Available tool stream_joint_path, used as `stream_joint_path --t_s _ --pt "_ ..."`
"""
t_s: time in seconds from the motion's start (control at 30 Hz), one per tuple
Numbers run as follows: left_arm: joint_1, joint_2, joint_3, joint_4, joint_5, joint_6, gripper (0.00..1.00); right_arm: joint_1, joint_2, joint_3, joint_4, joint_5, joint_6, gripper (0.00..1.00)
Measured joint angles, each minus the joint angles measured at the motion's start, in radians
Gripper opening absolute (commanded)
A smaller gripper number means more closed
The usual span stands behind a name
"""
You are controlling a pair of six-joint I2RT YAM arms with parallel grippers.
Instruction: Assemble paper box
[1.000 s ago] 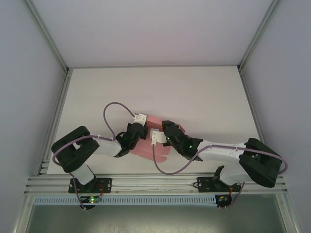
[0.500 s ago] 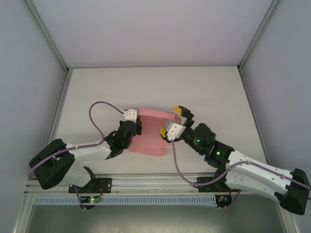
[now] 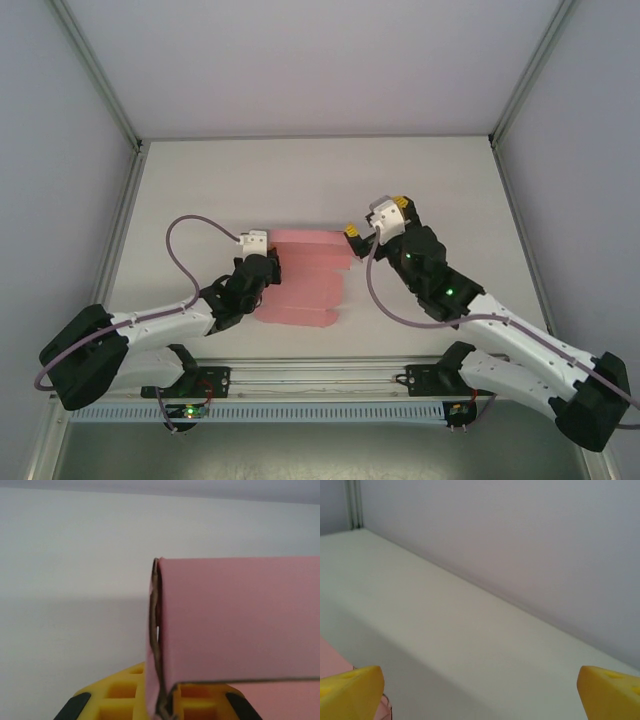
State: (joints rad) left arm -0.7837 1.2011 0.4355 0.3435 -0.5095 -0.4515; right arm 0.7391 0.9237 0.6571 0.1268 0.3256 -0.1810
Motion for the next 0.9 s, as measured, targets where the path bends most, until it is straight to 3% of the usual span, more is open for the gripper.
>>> stream_joint_path --t_s 0.6,0.9 --pt "0.000 0.000 0.000 -0.041 0.047 -0.048 0.00 -0.031 0.174 0.002 -0.061 -0.257 0.105 0.98" --pt "0.001 0.002 0.000 -0.039 0.099 -0.081 0.00 -0.031 0.205 -0.040 0.080 -0.315 0.188 0.98"
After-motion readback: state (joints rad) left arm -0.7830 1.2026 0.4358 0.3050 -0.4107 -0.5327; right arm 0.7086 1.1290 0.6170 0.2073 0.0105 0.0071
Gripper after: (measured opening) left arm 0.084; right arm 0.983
